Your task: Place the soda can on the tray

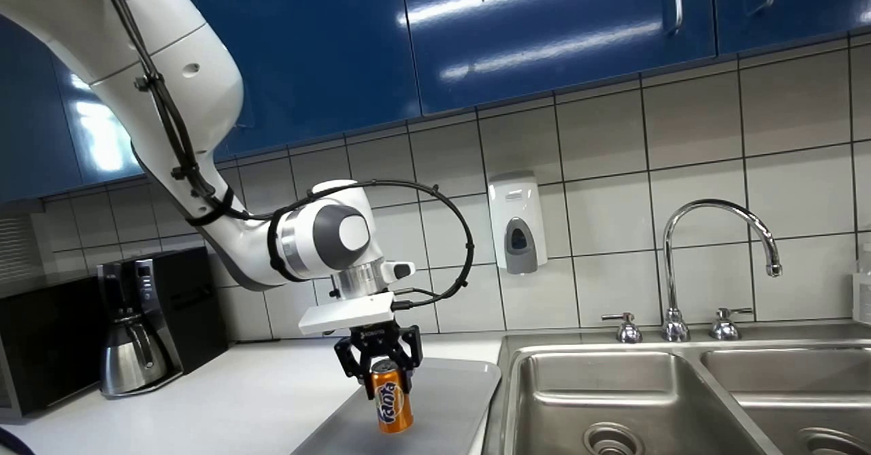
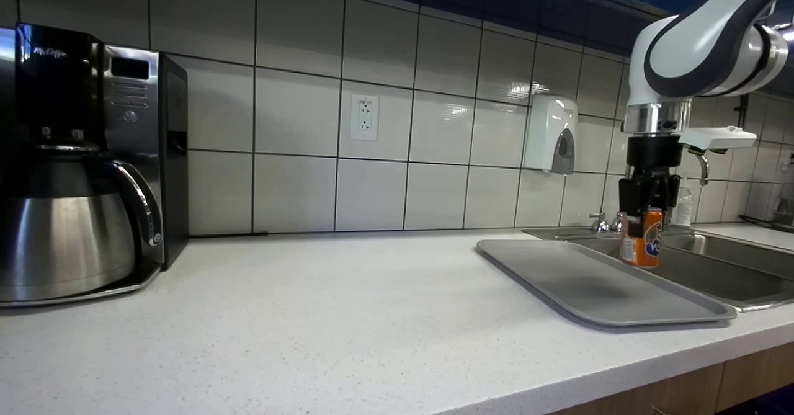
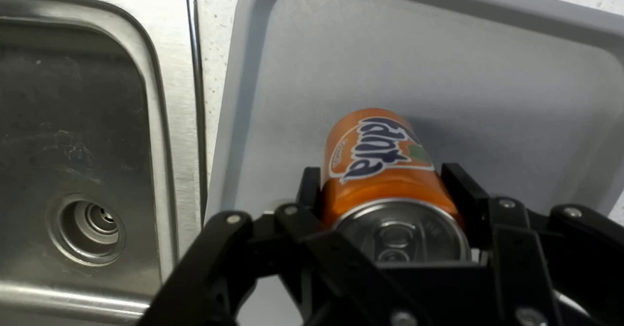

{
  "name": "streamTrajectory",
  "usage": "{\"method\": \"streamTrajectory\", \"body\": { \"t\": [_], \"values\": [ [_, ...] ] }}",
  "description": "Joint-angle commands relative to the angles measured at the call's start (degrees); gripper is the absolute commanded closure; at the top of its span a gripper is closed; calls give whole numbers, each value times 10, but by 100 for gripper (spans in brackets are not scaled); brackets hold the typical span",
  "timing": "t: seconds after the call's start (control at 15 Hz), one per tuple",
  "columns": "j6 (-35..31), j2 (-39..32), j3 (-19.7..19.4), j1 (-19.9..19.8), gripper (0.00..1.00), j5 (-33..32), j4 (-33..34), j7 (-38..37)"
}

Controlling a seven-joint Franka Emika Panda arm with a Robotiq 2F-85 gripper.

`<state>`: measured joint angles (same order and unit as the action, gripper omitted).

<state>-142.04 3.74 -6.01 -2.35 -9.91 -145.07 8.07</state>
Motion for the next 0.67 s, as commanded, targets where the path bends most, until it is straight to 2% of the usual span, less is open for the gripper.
{"method": "streamTrajectory", "body": {
  "t": [0.0, 0.6],
  "values": [
    [-33, -15, -2, -10, 61, 31, -2, 44],
    [-56, -57, -2, -14, 61, 29, -1, 46]
  ]
}}
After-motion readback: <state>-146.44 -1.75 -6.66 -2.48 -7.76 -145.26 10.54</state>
